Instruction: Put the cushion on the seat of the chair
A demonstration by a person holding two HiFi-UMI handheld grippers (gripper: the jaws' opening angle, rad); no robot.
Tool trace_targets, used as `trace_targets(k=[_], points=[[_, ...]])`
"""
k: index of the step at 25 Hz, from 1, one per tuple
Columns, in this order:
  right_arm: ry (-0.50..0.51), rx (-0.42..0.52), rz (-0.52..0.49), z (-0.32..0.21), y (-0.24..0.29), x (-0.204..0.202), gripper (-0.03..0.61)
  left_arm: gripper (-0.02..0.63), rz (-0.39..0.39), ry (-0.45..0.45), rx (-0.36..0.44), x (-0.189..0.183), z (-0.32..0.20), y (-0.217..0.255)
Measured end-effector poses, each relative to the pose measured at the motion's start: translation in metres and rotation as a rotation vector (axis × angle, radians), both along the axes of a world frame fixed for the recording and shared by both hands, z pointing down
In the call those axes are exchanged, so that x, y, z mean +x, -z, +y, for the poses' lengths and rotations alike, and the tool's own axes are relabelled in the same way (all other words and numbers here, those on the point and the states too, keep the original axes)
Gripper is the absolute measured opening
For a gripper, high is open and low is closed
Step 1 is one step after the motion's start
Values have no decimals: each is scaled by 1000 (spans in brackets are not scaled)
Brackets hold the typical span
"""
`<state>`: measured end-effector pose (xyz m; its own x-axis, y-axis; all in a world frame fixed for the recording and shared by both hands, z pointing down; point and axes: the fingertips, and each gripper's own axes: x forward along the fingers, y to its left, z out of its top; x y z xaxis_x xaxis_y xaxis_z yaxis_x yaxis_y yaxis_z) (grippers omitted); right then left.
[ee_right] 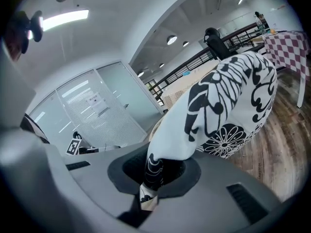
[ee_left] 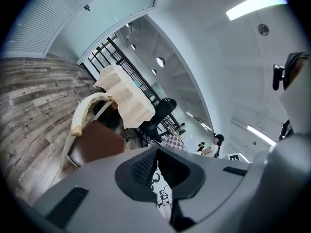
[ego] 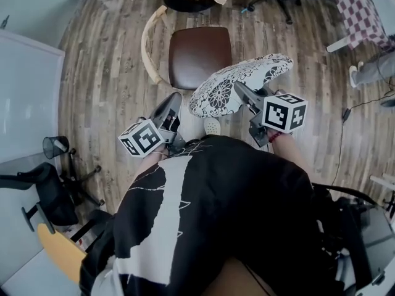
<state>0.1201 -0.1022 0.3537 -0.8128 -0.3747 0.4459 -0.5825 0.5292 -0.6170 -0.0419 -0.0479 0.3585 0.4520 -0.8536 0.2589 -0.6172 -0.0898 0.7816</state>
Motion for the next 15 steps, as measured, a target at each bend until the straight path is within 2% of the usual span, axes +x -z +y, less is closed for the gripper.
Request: trace_targets(k=[15], points=[[34,-1,-18,-65,-8,-23,29,14,-32,77,-12,-22,-32,0]])
